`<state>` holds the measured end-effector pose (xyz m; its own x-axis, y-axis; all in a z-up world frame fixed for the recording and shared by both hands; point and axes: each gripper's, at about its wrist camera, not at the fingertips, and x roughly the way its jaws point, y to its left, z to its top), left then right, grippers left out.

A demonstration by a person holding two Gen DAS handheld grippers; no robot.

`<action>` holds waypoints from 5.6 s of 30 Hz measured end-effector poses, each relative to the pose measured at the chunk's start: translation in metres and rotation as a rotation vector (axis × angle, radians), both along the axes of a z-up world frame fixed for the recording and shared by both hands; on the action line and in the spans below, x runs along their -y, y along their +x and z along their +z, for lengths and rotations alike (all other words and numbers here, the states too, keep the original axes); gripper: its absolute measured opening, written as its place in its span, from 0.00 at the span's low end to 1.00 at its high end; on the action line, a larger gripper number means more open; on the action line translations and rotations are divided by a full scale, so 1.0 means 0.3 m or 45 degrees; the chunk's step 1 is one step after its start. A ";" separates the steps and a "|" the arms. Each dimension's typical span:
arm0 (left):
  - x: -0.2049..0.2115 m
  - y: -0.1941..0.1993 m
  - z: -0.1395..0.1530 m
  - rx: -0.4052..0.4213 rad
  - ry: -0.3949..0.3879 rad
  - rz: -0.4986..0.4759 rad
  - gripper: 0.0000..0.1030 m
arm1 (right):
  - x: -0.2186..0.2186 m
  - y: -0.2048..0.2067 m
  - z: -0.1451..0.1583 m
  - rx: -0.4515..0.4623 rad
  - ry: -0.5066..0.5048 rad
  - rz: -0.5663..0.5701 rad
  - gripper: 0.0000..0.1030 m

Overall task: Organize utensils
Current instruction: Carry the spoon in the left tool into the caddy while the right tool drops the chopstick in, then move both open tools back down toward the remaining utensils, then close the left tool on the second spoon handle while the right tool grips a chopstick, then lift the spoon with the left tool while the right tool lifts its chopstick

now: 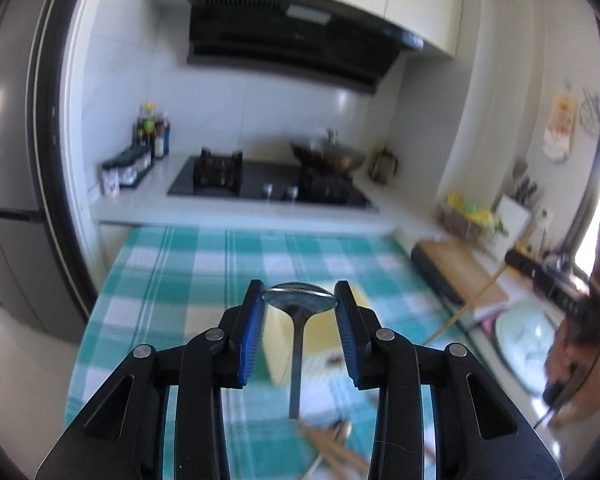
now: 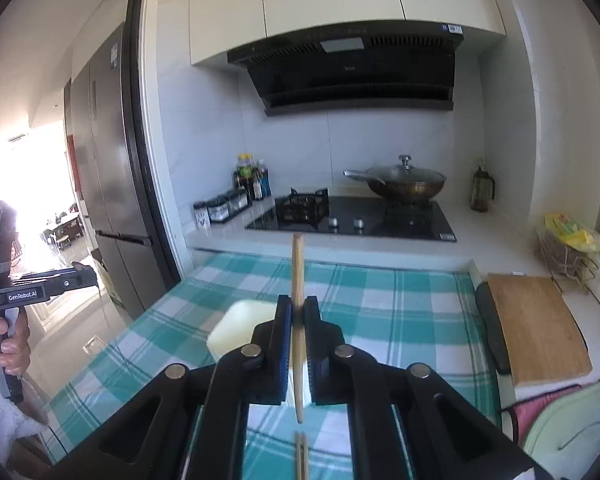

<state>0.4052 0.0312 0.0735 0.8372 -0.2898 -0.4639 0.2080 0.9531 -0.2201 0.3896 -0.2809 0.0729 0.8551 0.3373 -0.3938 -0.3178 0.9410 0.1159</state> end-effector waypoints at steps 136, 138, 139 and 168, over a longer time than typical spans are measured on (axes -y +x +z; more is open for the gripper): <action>-0.129 -0.348 -0.940 -0.594 0.309 0.388 0.08 | 0.130 -0.271 -0.900 -0.794 -0.196 -0.247 0.06; -0.127 -0.392 -0.937 -0.606 0.278 0.393 0.08 | 0.169 -0.326 -0.902 -0.787 -0.165 -0.312 0.06; -0.123 -0.415 -0.935 -0.611 0.274 0.390 0.08 | 0.192 -0.363 -0.902 -0.787 -0.154 -0.349 0.06; -0.153 -0.390 -0.981 -0.611 0.321 0.362 1.00 | 0.238 -0.431 -0.935 -0.626 -0.250 -0.356 0.63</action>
